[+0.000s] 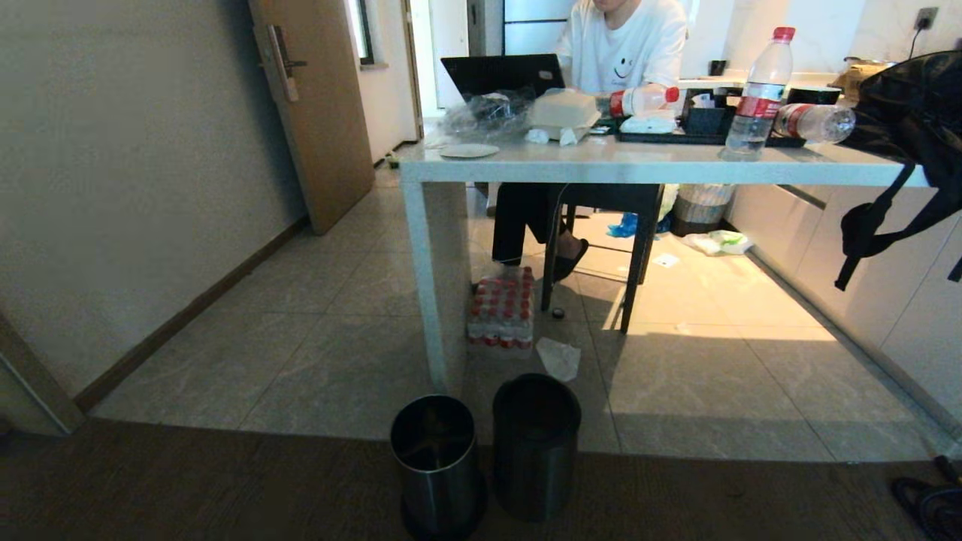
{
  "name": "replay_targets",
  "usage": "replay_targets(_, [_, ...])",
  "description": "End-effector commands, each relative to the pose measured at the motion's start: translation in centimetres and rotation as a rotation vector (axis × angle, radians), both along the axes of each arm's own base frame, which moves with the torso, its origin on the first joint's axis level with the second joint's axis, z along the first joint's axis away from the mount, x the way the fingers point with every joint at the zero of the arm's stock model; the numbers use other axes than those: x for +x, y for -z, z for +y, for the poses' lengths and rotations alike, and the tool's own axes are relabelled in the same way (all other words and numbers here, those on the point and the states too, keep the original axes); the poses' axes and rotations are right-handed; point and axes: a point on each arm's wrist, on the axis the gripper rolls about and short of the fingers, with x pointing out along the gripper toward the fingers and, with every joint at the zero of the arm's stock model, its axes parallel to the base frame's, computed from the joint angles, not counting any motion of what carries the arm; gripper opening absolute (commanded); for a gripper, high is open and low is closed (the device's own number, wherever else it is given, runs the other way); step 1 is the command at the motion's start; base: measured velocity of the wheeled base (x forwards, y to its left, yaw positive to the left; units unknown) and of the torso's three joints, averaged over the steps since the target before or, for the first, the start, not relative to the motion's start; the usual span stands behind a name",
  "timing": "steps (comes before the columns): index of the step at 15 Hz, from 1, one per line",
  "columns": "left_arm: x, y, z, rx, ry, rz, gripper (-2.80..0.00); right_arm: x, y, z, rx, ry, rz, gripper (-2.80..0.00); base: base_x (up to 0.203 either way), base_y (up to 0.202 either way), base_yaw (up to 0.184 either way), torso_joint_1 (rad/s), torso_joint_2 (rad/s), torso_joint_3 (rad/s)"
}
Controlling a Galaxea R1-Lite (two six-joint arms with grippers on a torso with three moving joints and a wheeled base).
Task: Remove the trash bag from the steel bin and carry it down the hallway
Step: Put the trash bag at the door
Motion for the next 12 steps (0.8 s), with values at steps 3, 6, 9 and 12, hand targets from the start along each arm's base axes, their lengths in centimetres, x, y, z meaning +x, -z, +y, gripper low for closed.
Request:
replay_targets(3, [0.0,0.0,0.0,-0.003,-0.001,0.0,-2.8,0.0,0.0,0.0,0.0,0.0,-0.001,-2.8,0.0,0.192,0.0,0.005,0.0,0.002])
replay_targets(6, [0.01,0.0,0.0,-0.003,-0.002,0.001,-2.8,0.0,0.0,0.0,0.0,-0.001,-0.001,-2.8,0.0,0.195,0.001,0.001,0.0,0.004])
replay_targets(9, [0.0,0.0,0.0,-0.002,0.0,0.0,-2.8,0.0,0.0,0.0,0.0,0.0,-0.001,-2.8,0.0,0.193,0.001,0.0,0.0,0.0])
replay_targets(12, [0.0,0.0,0.0,-0.006,-0.002,0.0,-2.8,0.0,0.0,0.0,0.0,-0.001,-0.001,-2.8,0.0,0.193,0.002,0.001,0.0,0.002])
